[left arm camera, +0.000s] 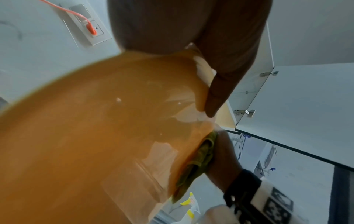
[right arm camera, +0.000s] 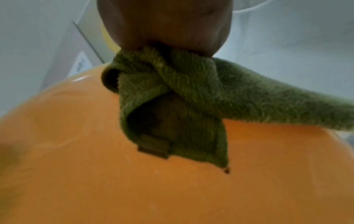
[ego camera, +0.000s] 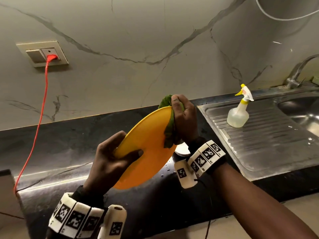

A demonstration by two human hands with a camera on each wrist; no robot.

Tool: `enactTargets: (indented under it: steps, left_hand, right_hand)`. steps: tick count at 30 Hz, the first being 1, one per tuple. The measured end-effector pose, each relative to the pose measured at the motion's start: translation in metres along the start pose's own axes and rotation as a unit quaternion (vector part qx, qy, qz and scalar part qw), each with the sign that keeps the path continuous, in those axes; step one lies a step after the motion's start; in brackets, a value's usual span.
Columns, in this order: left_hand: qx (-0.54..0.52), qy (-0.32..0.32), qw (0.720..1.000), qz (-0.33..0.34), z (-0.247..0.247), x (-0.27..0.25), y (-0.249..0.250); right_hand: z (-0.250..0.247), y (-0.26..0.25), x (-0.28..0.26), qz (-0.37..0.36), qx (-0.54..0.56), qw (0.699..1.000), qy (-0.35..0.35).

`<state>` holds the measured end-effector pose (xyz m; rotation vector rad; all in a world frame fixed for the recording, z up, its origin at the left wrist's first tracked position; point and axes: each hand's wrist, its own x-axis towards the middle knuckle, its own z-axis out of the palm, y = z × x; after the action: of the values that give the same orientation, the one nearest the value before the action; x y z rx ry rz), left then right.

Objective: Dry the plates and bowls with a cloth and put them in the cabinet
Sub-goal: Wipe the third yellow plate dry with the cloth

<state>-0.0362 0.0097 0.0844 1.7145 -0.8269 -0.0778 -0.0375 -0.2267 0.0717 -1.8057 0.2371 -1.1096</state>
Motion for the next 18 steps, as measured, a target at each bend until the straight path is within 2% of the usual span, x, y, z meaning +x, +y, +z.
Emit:
enactTargets:
  steps: [2, 4, 6, 7, 8, 10, 12, 13, 15, 17, 18]
  left_hand:
    - [-0.024, -0.017, 0.999, -0.027, -0.002, 0.002, 0.003]
    - [-0.012, -0.065, 0.996, -0.052, -0.002, 0.008, 0.004]
    - [0.032, -0.093, 0.994, -0.05, 0.002, 0.015, 0.005]
    - [0.048, -0.087, 0.994, -0.04, 0.004, 0.019, 0.006]
    - [0.056, -0.073, 0.995, -0.03, 0.006, 0.021, 0.007]
    - [0.059, -0.055, 0.997, -0.016, 0.007, 0.022, 0.008]
    - [0.065, -0.056, 0.996, -0.011, 0.005, 0.017, 0.007]
    - [0.062, -0.057, 0.996, -0.016, 0.002, 0.014, 0.006]
    - [0.039, -0.05, 0.998, -0.026, -0.003, 0.008, 0.007]
    - [0.014, -0.048, 0.998, -0.023, -0.005, 0.001, 0.009]
    - [0.009, -0.049, 0.999, -0.019, -0.005, -0.002, 0.01]
  right_hand:
    - [0.0, -0.013, 0.0, -0.036, -0.012, 0.999, 0.011]
    - [0.003, -0.032, -0.002, -0.152, -0.046, 0.987, 0.005]
    - [0.013, -0.048, -0.012, -0.299, -0.087, 0.949, -0.039]
    - [0.02, -0.053, -0.018, -0.331, -0.092, 0.937, -0.071]
    - [0.026, -0.056, -0.022, -0.33, -0.086, 0.935, -0.099]
    - [0.032, -0.055, -0.026, -0.315, -0.073, 0.939, -0.114]
    - [0.031, -0.05, -0.024, -0.287, -0.069, 0.951, -0.095]
    - [0.029, -0.047, -0.02, -0.249, -0.059, 0.964, -0.075]
    - [0.023, -0.032, -0.012, -0.101, -0.013, 0.993, -0.057]
    - [0.015, -0.011, -0.004, 0.022, 0.016, 0.999, -0.037]
    - [0.011, -0.003, -0.001, 0.041, 0.01, 0.999, -0.027]
